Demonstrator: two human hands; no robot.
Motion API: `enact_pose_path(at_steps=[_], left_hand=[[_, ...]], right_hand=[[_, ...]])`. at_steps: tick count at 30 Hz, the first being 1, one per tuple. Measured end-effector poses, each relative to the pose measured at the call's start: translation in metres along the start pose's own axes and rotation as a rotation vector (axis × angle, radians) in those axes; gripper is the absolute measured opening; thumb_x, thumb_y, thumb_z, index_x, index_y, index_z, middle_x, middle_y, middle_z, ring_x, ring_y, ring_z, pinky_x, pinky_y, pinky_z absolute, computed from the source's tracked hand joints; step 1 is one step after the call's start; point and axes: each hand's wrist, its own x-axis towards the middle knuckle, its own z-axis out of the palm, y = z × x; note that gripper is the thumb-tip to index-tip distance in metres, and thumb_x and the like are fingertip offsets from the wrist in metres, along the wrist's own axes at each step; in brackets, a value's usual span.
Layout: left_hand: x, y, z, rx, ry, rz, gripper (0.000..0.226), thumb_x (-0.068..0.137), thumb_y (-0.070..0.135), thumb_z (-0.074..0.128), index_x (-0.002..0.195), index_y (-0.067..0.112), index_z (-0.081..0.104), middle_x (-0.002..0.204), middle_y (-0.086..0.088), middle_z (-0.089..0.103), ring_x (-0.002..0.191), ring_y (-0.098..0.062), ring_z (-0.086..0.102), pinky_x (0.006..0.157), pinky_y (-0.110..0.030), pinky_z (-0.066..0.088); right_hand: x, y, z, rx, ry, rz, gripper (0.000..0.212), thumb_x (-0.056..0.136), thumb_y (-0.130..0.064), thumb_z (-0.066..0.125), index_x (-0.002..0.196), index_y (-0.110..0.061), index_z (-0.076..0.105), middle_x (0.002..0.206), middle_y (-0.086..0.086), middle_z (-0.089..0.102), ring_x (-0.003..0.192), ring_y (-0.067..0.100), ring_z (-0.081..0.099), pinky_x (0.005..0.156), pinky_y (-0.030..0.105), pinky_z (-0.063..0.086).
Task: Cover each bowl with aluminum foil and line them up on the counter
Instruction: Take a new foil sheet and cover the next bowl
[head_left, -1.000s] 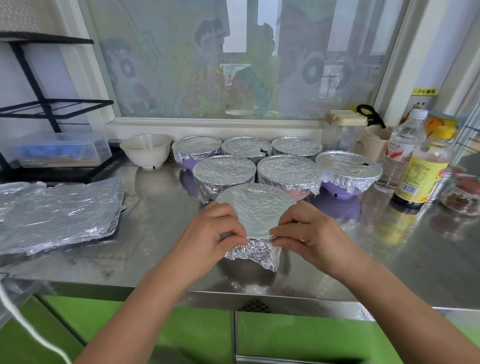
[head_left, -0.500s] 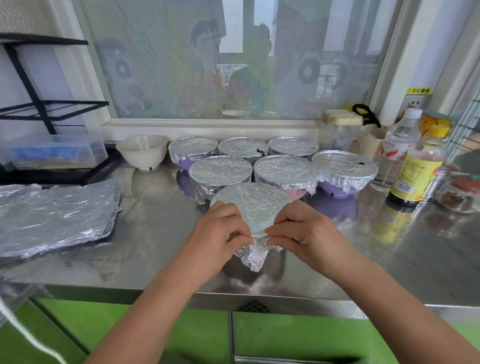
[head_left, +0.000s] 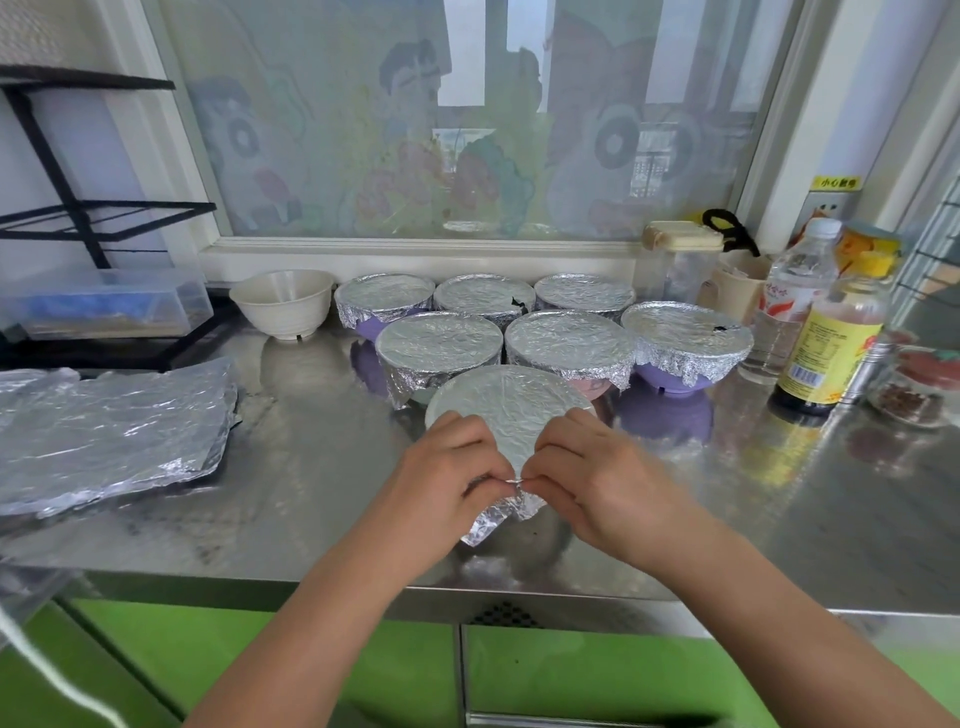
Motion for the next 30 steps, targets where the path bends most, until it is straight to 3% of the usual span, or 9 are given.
enact_pose_path(at_steps=[6,13,20,26,30], left_hand=[[0.0,-0.013,-0.017,-0.162,-0.04,-0.077,0.008,0.079,0.025,0.074,0.077,0.017,0.073,0.082,0.013,0.054,0.078,-0.005,0.053,0.073,-0.017,0.041],[0.0,-0.006,-0.007,-0.092,0.002,-0.035,0.019,0.076,0.036,0.075,0.083,0.019,0.075,0.083,0.012,0.057,0.081,-0.009,0.051,0.076,-0.016,0.04],[0.003,-0.008,-0.008,-0.086,-0.032,-0.029,0.008,0.077,0.025,0.076,0.076,0.017,0.074,0.079,0.01,0.057,0.078,-0.009,0.052,0.073,-0.017,0.04],[0.0,-0.012,-0.013,-0.149,-0.017,-0.069,0.022,0.075,0.04,0.075,0.082,0.019,0.075,0.084,0.014,0.057,0.081,-0.01,0.057,0.076,-0.017,0.042],[0.002,-0.001,-0.003,-0.081,0.007,-0.024,0.021,0.078,0.038,0.072,0.08,0.017,0.074,0.081,0.011,0.057,0.079,-0.014,0.053,0.075,-0.02,0.042]], right_hand=[[-0.01,0.018,-0.011,0.072,0.024,0.041,0.018,0.089,-0.028,0.067,0.09,-0.012,0.076,0.086,0.002,0.061,0.078,0.02,0.054,0.071,0.026,0.044],[-0.008,0.016,0.0,0.112,0.069,0.074,0.022,0.088,-0.031,0.064,0.082,-0.013,0.076,0.076,0.0,0.055,0.072,0.017,0.048,0.069,0.019,0.035],[-0.018,0.018,-0.005,0.149,0.094,0.115,0.024,0.089,-0.033,0.066,0.095,-0.012,0.078,0.087,0.001,0.063,0.081,0.016,0.054,0.075,0.021,0.043],[-0.02,0.021,-0.004,0.122,0.096,0.112,0.015,0.088,-0.022,0.068,0.088,-0.01,0.077,0.084,0.002,0.061,0.078,0.018,0.054,0.068,0.025,0.044],[-0.014,0.012,-0.002,0.104,0.104,0.093,0.018,0.092,-0.021,0.062,0.085,-0.01,0.074,0.081,0.003,0.058,0.075,0.022,0.053,0.067,0.029,0.044]])
